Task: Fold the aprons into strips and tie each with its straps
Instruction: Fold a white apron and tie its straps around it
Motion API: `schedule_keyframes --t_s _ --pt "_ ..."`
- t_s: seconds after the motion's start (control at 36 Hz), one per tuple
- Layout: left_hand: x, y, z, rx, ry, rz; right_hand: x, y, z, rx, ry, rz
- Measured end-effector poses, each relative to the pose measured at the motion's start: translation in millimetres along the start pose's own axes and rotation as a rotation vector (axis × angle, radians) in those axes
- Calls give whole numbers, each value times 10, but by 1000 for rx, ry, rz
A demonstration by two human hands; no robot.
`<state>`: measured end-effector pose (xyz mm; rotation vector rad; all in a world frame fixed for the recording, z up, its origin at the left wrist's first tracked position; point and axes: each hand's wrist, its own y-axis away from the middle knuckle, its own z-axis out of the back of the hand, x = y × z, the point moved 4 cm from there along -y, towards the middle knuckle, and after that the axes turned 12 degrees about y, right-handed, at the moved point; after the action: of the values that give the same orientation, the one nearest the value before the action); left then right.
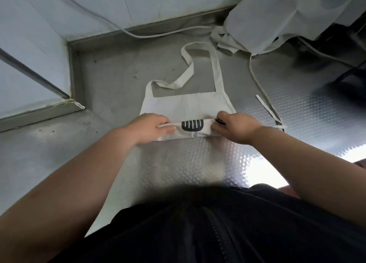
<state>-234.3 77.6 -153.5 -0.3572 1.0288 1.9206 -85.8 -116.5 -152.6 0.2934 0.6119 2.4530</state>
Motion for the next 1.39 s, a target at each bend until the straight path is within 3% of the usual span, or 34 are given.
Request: schedule_keyframes --t_s 0.11,0.19,0.31,0.42,0.53,0.58,0.69,0.81,0.89,0.94,1.06,1.19,1.25,1.31,1.39 --pt "76 -146 36 -37 -7 70 -5 -165 118 -43 79 -28" --pt "95 -226 87 -178 -154 80 8 -270 138 -105 270 -24" --pt "18 -224 41 -405 -376 -224 110 -298 93 -268 451 58" --pt "72 -106 -131 -512 -346 -379 106 -261 31 -254 230 132" --pt "120 25 -283 -343 -325 -256 26 -237 -71 -144 266 177" --pt "169 54 -309 -260 -338 -205 39 -259 -25 -169 232 222" --pt "221 -15 -87 -316 -105 -163 60 -324 197 -209 205 243" --pt "194 -189 260 -81 44 12 -21 -481 374 -76 165 195" --pt "316 -328 467 -42 179 108 -102 -659 434 -60 248 150" --pt "429 -399 545 -124 215 160 -158 -768 449 -45 262 85" --pt "505 -457 593 -463 260 212 -203 -878 438 -96 332 -48" --pt "293 -293 362 -834 -304 113 -40 -793 410 -370 383 -70" --pt "102 -267 126 -763 -395 -109 90 -701 381 -424 307 -27" --pt "16 -266 -160 -520 -340 -221 208 -673 250 -336 252 53" --pt "144 -168 -365 -359 -281 -19 247 -640 91 -200 95 -5"
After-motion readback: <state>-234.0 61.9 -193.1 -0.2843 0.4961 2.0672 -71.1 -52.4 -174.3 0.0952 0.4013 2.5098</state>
